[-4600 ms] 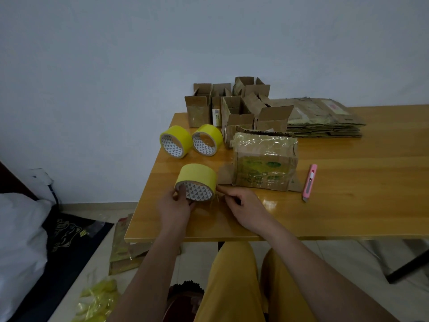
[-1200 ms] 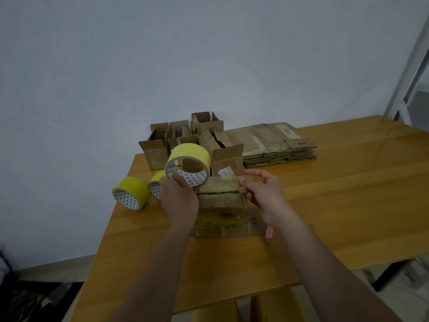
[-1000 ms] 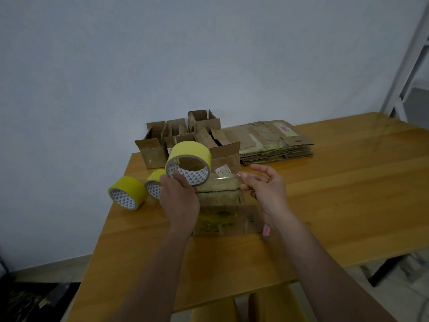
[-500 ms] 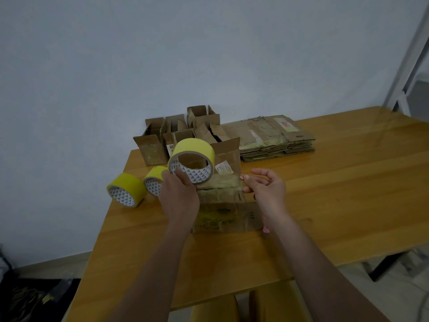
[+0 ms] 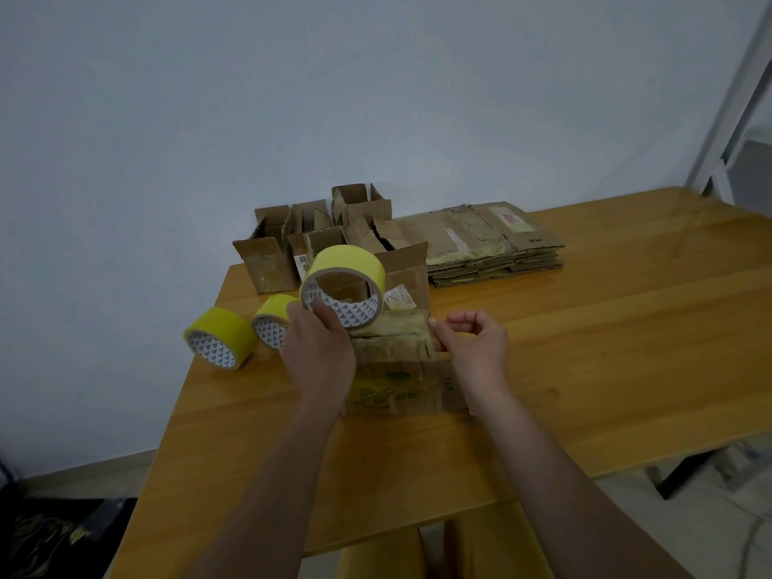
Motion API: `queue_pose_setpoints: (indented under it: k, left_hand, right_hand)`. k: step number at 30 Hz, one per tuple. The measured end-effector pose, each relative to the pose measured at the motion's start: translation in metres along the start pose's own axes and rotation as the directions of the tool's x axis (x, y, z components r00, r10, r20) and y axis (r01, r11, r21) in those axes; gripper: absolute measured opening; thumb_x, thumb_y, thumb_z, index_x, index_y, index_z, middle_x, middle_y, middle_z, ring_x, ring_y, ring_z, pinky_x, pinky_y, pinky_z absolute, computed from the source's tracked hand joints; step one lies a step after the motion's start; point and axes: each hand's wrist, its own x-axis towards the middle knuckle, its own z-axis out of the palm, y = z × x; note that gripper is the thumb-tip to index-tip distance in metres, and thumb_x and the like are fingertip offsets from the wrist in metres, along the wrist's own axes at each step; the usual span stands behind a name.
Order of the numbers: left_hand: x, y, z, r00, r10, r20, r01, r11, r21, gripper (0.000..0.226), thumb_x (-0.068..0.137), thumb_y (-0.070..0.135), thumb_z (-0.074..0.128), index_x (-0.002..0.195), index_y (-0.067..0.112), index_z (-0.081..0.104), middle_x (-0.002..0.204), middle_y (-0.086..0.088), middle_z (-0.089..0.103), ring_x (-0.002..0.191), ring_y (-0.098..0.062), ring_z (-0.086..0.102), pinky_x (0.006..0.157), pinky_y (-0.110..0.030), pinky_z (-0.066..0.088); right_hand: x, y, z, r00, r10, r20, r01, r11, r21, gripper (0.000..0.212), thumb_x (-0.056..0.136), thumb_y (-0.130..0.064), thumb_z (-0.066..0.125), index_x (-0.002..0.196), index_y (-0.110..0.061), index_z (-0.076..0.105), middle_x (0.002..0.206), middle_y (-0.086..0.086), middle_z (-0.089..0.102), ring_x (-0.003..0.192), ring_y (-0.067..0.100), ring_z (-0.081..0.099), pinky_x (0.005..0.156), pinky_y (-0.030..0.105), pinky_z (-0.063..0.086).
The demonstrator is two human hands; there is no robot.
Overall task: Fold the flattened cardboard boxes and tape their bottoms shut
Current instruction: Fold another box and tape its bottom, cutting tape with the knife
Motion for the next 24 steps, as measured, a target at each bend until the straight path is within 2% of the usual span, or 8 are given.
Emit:
queue_pose_setpoints:
  k: [4,8,13,15,17,20,23,24]
  left_hand:
    - [0.000,0.000,0.000,1.000,0.002,0.007,-0.002,1.000,-0.006,0.023,0.107,0.026,0.029,0.093,0.009,0.035,0.067,0.001,0.033,0.056,-0.008,0.030,0.052,-0.034,0.019]
    - [0.000,0.000,-0.001,1.000,0.009,0.002,-0.009,1.000,-0.012,0.023,0.106,0.026,0.030,0.091,0.009,0.036,0.067,0.002,0.033,0.056,-0.007,0.030,0.060,-0.034,0.021]
    - [0.002,-0.002,-0.001,1.000,0.003,0.011,-0.003,1.000,-0.010,0.024,0.106,0.027,0.031,0.091,0.009,0.036,0.068,0.002,0.033,0.057,-0.006,0.029,0.052,-0.034,0.017]
    - [0.003,-0.004,-0.001,1.000,0.021,0.014,-0.021,1.000,-0.009,0.025,0.106,0.028,0.031,0.091,0.008,0.037,0.068,0.002,0.034,0.058,-0.006,0.030,0.050,-0.029,0.018]
    - [0.003,-0.006,-0.001,0.999,0.038,0.017,-0.038,0.999,-0.004,0.026,0.106,0.029,0.032,0.090,0.009,0.037,0.068,0.001,0.034,0.058,-0.006,0.031,0.049,-0.025,0.018]
    - [0.004,-0.008,-0.001,0.999,0.040,0.013,-0.040,0.999,-0.006,0.027,0.105,0.030,0.034,0.088,0.009,0.037,0.068,0.001,0.034,0.058,-0.007,0.031,0.049,-0.026,0.017]
    - [0.006,-0.011,0.001,1.000,0.027,0.001,-0.027,0.999,-0.035,0.029,0.105,0.031,0.036,0.087,0.009,0.038,0.068,0.001,0.035,0.059,-0.008,0.032,0.051,-0.031,0.018]
    - [0.007,-0.012,0.002,1.000,0.025,-0.002,-0.025,0.999,-0.041,0.029,0.104,0.032,0.037,0.087,0.009,0.039,0.068,0.001,0.036,0.059,-0.009,0.032,0.053,-0.032,0.017]
  right_hand:
    - [0.001,0.008,0.003,0.990,-0.131,-0.043,0.115,0.954,-0.277,0.021,0.084,-0.034,0.074,0.082,-0.027,0.054,0.084,-0.007,0.061,0.079,0.013,0.063,0.063,0.031,0.053]
    - [0.002,0.021,-0.001,0.992,-0.124,-0.017,0.108,0.915,-0.388,0.030,0.084,-0.054,0.065,0.083,-0.027,0.053,0.088,-0.005,0.057,0.081,0.012,0.055,0.060,0.028,0.043]
    - [-0.001,0.030,0.001,0.993,-0.103,0.055,0.117,0.899,-0.423,0.012,0.092,-0.028,0.064,0.088,-0.022,0.054,0.082,-0.008,0.055,0.078,0.011,0.055,0.077,0.038,0.054]
    - [-0.005,0.029,-0.003,0.991,-0.128,0.050,0.137,0.908,-0.395,0.008,0.092,-0.016,0.064,0.095,-0.020,0.057,0.084,-0.009,0.056,0.080,0.009,0.056,0.075,0.030,0.054]
    - [-0.007,0.021,-0.006,0.973,-0.230,0.029,0.226,0.912,-0.342,0.011,0.094,-0.013,0.060,0.102,-0.020,0.061,0.091,-0.009,0.058,0.086,0.004,0.057,0.075,0.018,0.049]
    - [-0.013,0.007,-0.002,0.914,-0.400,0.062,0.401,0.871,-0.284,0.019,0.098,-0.015,0.053,0.109,-0.020,0.067,0.098,-0.014,0.060,0.088,-0.008,0.054,0.075,0.010,0.048]
    - [-0.023,0.012,0.003,0.818,-0.548,0.172,0.573,0.755,-0.320,0.020,0.098,-0.015,0.053,0.106,-0.013,0.072,0.099,-0.009,0.063,0.088,-0.006,0.054,0.081,0.013,0.048]
    - [-0.026,0.016,0.002,0.777,-0.600,0.190,0.626,0.705,-0.333,0.021,0.098,-0.012,0.053,0.105,-0.007,0.072,0.100,-0.004,0.064,0.089,-0.005,0.052,0.085,0.008,0.043]
